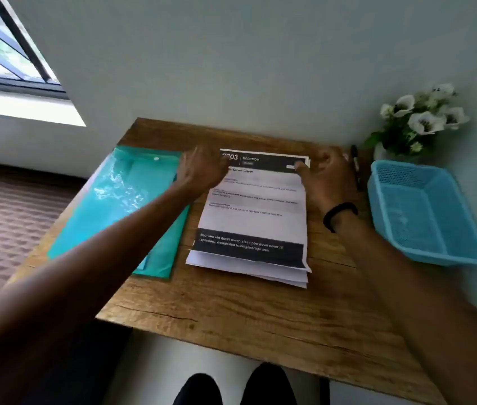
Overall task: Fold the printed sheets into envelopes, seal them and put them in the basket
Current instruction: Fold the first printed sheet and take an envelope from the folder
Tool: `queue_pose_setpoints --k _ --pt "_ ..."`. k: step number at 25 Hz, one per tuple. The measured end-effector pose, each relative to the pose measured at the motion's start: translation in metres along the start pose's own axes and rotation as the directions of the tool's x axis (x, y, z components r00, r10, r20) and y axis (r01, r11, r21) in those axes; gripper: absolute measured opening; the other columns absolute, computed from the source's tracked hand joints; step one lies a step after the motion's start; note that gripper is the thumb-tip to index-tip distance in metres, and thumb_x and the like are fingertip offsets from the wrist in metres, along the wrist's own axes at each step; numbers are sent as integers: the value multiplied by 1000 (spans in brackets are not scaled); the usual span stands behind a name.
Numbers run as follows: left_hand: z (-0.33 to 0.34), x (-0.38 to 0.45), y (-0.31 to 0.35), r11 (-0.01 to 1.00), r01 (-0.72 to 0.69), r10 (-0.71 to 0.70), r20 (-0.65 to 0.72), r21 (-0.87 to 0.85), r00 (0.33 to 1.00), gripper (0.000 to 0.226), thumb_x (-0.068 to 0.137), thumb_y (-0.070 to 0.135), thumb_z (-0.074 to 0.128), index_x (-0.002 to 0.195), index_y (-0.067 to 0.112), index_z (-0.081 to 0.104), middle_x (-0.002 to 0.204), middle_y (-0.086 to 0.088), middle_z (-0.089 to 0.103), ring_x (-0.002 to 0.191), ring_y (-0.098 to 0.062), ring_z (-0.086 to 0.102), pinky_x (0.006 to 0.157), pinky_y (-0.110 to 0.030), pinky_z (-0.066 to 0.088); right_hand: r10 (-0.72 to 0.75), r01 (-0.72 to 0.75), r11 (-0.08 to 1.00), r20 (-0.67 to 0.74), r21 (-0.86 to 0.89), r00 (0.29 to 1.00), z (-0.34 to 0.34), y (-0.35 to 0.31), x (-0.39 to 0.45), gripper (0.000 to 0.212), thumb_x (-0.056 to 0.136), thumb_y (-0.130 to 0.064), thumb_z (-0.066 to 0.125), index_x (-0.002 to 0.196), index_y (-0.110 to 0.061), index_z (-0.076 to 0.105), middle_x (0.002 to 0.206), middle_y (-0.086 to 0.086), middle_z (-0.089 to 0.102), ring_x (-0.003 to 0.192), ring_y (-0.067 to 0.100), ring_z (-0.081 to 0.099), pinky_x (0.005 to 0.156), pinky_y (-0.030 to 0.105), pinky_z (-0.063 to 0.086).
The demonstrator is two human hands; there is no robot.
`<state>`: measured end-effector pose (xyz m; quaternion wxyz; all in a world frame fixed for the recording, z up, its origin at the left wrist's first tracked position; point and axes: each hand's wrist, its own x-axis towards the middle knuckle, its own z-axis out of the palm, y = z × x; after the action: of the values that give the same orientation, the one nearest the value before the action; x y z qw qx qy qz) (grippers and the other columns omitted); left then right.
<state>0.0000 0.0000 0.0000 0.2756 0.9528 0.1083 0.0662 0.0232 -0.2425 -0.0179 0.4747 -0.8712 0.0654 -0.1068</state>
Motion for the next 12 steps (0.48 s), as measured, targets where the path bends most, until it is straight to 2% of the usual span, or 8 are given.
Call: queue_pose_setpoints --k 1,3,4,7,10,12 --pt "15 -1 -14 1000 -20 20 -7 -12 1000 33 96 42 57 80 14 63 83 -16 67 90 -40 69 71 -39 46 16 -15 1000 -5 26 1000 9 15 -5 57 88 -35 81 134 -13 58 121 0 65 107 16 64 79 18 52" --pt "38 0 -35 999 -48 49 -67 16 997 40 95 52 56 92 13 61 100 -19 69 99 -39 65 77 -42 47 -3 5 998 -41 59 999 19 39 -7 66 85 -37 84 140 -17 53 134 3 66 116 20 66 96 34 58" --pt "48 -4 -43 999 -32 36 -101 40 994 46 93 57 55 99 12 62 107 -19 68 105 -39 62 82 -43 47 -22 25 997 -47 76 999 23 50 -11 66 85 -35 84 140 -17 53 135 4 67 115 19 66 97 36 58" --pt "69 -4 -55 994 -71 89 -251 81 964 46 93 57 60 113 16 66 118 -17 65 119 -39 56 95 -45 45 -117 127 987 -105 98 988 27 60 -11 59 86 -26 85 136 -12 56 122 1 69 102 13 67 80 19 54" --pt "77 -7 -63 991 -131 126 -294 4 947 41 88 57 62 116 26 65 119 -9 68 121 -35 56 100 -45 43 -142 161 973 -116 168 983 20 59 -14 52 84 -16 85 130 -8 62 117 5 74 100 17 72 84 25 59" --pt "76 -5 -63 986 -151 125 -299 -67 946 43 84 57 62 119 30 62 115 -2 72 119 -33 59 100 -45 44 -151 169 967 -106 190 983 17 61 -12 45 85 -15 85 126 -10 67 116 3 75 101 16 72 79 19 58"
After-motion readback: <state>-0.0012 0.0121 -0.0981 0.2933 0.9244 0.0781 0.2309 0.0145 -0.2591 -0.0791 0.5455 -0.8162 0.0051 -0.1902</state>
